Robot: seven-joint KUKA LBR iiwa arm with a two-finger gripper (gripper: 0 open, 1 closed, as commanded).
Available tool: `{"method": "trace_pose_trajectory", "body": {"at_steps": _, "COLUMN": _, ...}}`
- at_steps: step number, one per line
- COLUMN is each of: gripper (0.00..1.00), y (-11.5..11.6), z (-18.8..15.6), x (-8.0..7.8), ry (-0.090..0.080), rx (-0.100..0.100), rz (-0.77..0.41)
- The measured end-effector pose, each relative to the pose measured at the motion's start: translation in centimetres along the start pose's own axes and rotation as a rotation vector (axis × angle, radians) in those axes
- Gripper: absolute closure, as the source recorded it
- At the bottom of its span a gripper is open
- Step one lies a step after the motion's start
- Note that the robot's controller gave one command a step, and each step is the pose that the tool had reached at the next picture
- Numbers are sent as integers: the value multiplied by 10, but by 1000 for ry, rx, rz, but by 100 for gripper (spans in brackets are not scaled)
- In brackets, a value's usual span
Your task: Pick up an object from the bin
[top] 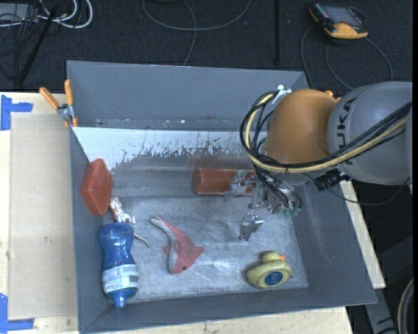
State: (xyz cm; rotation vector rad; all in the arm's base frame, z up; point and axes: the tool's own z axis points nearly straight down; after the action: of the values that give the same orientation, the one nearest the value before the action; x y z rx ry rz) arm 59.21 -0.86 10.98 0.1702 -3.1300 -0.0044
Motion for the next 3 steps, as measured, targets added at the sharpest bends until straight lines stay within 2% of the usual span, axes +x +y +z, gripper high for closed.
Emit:
{"method": "trace_pose_trajectory", "body": {"at_steps": 1, "gripper": 0, "y": 1, "z": -20, "x": 25, "ry": -4, "rx": 9, "rz": -27}}
{"method": "trace_pose_trajectory", "body": {"at_steps": 2, "gripper": 0, "y": 48, "z": -22, "x": 29, "ry": -6, "rx": 0, "rz": 17}}
{"method": "trace_pose_trajectory", "body": {"at_steps": 3, "gripper": 0, "y": 32, "z": -6, "x": 24, "ry": -6, "rx": 3, "rz": -47}}
